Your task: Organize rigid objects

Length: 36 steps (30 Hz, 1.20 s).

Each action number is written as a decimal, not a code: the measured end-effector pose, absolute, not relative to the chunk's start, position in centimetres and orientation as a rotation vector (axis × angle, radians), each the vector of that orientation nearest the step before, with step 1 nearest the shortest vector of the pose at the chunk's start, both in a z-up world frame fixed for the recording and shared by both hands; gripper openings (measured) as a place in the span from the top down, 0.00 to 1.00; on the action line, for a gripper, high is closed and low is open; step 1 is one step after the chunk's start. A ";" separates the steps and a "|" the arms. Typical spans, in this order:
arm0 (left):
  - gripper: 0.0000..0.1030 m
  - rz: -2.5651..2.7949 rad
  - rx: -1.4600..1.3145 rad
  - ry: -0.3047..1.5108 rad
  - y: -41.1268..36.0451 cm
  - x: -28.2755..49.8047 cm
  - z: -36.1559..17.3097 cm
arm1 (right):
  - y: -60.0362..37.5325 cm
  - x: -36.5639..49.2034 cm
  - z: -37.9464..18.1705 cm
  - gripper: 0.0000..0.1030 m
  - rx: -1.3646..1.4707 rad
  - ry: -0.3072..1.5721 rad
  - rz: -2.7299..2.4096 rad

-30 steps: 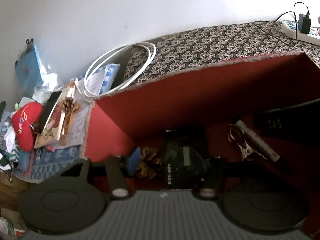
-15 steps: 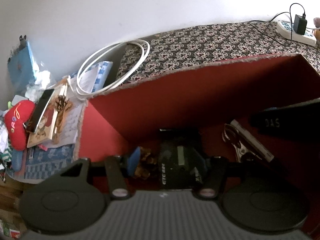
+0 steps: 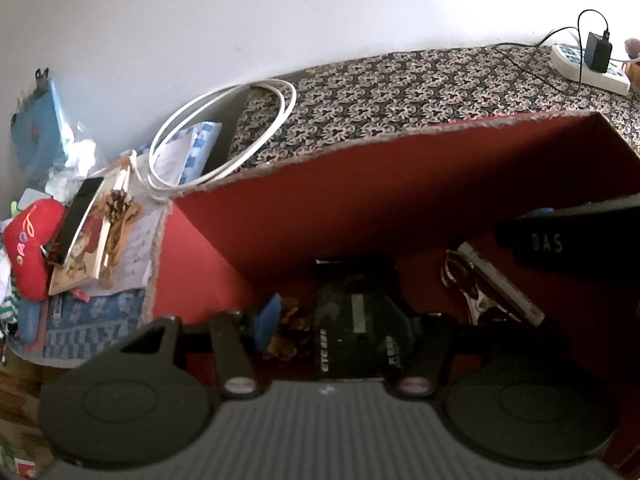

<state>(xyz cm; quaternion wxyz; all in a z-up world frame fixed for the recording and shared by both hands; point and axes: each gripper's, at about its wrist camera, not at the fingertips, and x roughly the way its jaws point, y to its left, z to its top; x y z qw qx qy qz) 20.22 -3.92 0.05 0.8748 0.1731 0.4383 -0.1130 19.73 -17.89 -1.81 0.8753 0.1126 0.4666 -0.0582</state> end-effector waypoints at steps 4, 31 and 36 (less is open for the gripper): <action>0.36 -0.242 0.364 0.915 -3.9 20.2 0.0 | -17.9 19.6 -1.7 0.95 0.233 0.964 -0.126; 0.32 -0.206 0.287 0.815 -1.1 11.8 7.1 | -15.8 11.3 4.2 0.93 0.142 0.841 -0.173; 0.30 -0.207 0.271 0.789 0.2 8.8 8.3 | -14.2 8.5 5.3 0.92 0.123 0.834 -0.156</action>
